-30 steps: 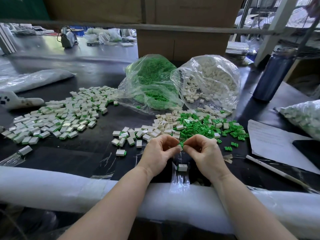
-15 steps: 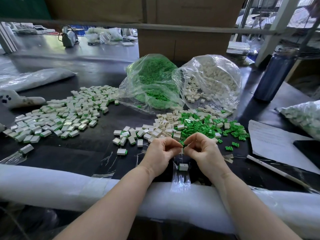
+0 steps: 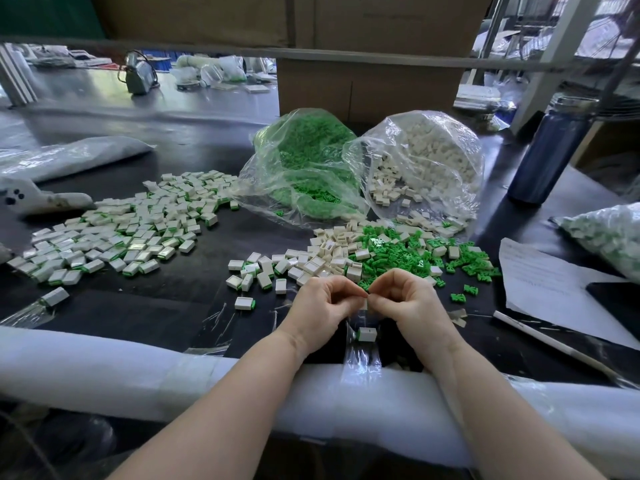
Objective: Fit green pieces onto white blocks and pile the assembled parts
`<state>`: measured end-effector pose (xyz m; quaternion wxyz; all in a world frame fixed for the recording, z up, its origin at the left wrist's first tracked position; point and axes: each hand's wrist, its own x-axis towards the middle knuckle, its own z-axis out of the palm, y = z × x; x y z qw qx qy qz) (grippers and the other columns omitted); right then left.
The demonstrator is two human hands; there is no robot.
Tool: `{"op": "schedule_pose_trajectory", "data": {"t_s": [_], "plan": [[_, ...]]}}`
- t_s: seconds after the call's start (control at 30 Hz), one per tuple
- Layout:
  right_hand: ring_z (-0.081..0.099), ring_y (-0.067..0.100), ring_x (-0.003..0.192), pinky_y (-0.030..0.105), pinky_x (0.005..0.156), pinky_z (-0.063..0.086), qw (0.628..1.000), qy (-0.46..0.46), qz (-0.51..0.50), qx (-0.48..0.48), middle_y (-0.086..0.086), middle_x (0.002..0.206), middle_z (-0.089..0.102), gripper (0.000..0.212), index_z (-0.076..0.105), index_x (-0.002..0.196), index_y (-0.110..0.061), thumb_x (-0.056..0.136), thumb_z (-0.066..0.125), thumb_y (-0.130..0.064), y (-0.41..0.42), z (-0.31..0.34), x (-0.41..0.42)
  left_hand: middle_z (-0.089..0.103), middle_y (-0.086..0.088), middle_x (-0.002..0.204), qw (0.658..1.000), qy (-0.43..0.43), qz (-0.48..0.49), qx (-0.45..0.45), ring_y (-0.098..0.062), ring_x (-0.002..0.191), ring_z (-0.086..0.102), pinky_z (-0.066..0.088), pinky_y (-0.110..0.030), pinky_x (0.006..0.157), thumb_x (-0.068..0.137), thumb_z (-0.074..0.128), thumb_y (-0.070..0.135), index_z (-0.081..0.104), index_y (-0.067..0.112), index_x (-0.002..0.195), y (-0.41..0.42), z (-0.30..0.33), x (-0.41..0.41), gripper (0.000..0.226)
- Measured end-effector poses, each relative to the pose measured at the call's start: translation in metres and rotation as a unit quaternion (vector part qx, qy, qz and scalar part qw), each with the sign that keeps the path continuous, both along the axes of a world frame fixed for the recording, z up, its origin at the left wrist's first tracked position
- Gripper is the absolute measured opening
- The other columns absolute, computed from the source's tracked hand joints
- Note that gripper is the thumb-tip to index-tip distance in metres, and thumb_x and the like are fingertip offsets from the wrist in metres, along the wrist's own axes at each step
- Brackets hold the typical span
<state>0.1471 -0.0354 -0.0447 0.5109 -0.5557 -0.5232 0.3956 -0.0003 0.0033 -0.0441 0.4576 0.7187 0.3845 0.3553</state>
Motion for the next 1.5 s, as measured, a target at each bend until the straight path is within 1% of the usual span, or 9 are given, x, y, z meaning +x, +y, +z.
{"op": "schedule_pose_trajectory", "data": {"t_s": [0.17,0.3,0.5,0.67,0.9,1.03,1.23,1.4,1.5], "plan": [[0.062,0.02,0.059,0.026,0.057,0.054,0.999,0.046,-0.022,-0.008,0.007,0.064,0.067,0.01,0.063,0.078,-0.008,0.083,0.064,0.001,0.0018,-0.0021,0.0012,0.066,0.003,0.084,1.0,-0.005,-0.01,0.003,-0.005,0.077,0.063,0.05,-0.015,0.078,0.078,0.071,0.002,0.064,0.018,0.09,-0.0003,-0.0026,0.0017,0.021],[0.064,0.018,0.06,0.025,0.058,0.055,0.998,0.055,-0.014,-0.01,0.007,0.067,0.07,0.004,0.067,0.082,-0.007,0.085,0.065,-0.006,0.0005,-0.0016,0.0027,0.068,-0.006,0.083,1.0,-0.005,0.021,0.002,-0.021,0.081,0.065,0.054,-0.033,0.082,0.086,0.064,0.012,0.063,0.018,0.085,0.001,-0.0037,0.0017,0.006],[0.06,0.006,0.055,0.016,0.054,0.049,1.0,-0.013,-0.026,-0.008,0.0,0.061,0.066,0.012,0.066,0.074,-0.009,0.086,0.064,-0.004,0.0011,-0.0018,-0.0018,0.062,0.012,0.065,0.999,0.028,0.027,0.016,0.0,0.061,0.057,0.05,-0.019,0.07,0.09,0.059,0.016,0.063,0.025,0.075,0.0026,-0.0038,0.0009,0.018],[0.051,0.005,0.049,0.016,0.05,0.044,0.997,-0.064,-0.025,-0.018,0.0,0.056,0.06,0.019,0.063,0.068,-0.012,0.086,0.063,-0.006,0.0008,-0.0009,-0.0035,0.062,0.008,0.065,0.998,0.051,0.021,0.01,-0.009,0.065,0.057,0.051,-0.032,0.076,0.089,0.06,0.016,0.069,0.016,0.084,0.0019,-0.0054,0.0009,0.011],[0.05,0.008,0.053,0.017,0.052,0.043,0.998,-0.063,-0.014,-0.019,0.001,0.058,0.058,0.02,0.061,0.068,-0.014,0.086,0.063,-0.006,0.0005,-0.0005,-0.0033,0.065,0.003,0.074,0.998,0.061,0.019,0.026,-0.011,0.071,0.058,0.051,-0.033,0.078,0.089,0.061,0.017,0.071,0.014,0.088,0.0024,-0.0076,0.001,0.011],[0.06,0.012,0.064,0.025,0.064,0.052,0.999,-0.035,-0.032,0.011,0.007,0.071,0.066,0.014,0.064,0.079,-0.016,0.085,0.063,-0.003,-0.0001,-0.0014,-0.0034,0.065,0.003,0.075,0.999,0.034,0.027,0.024,-0.009,0.07,0.059,0.051,-0.031,0.078,0.089,0.06,0.015,0.067,0.017,0.087,0.0021,-0.0073,0.0045,0.007],[0.065,0.018,0.063,0.027,0.06,0.057,0.999,0.0,-0.047,0.007,0.008,0.069,0.068,0.015,0.065,0.078,-0.011,0.084,0.063,0.002,0.0011,-0.0023,-0.0016,0.06,-0.005,0.074,0.999,0.039,0.015,0.031,-0.014,0.063,0.054,0.047,-0.02,0.065,0.082,0.068,0.009,0.053,0.029,0.085,0.0,-0.0085,0.0045,0.026],[0.065,0.01,0.061,0.02,0.058,0.053,0.999,0.019,-0.029,0.0,0.0,0.064,0.07,0.012,0.068,0.078,-0.012,0.082,0.066,-0.001,0.0004,-0.0012,-0.0005,0.062,-0.001,0.089,0.993,0.049,0.053,0.091,-0.008,0.078,0.058,0.047,-0.014,0.077,0.085,0.065,0.015,0.067,0.012,0.095,0.0011,-0.0074,0.0034,0.01],[0.062,0.007,0.058,0.019,0.056,0.052,1.0,0.017,-0.024,0.006,-0.003,0.06,0.068,0.012,0.068,0.075,-0.011,0.082,0.067,-0.001,0.0004,-0.0006,-0.0005,0.061,0.007,0.083,0.995,0.041,0.053,0.078,-0.001,0.077,0.055,0.042,-0.006,0.074,0.086,0.064,0.017,0.07,0.01,0.096,0.0018,-0.0067,0.0023,0.013]]}}
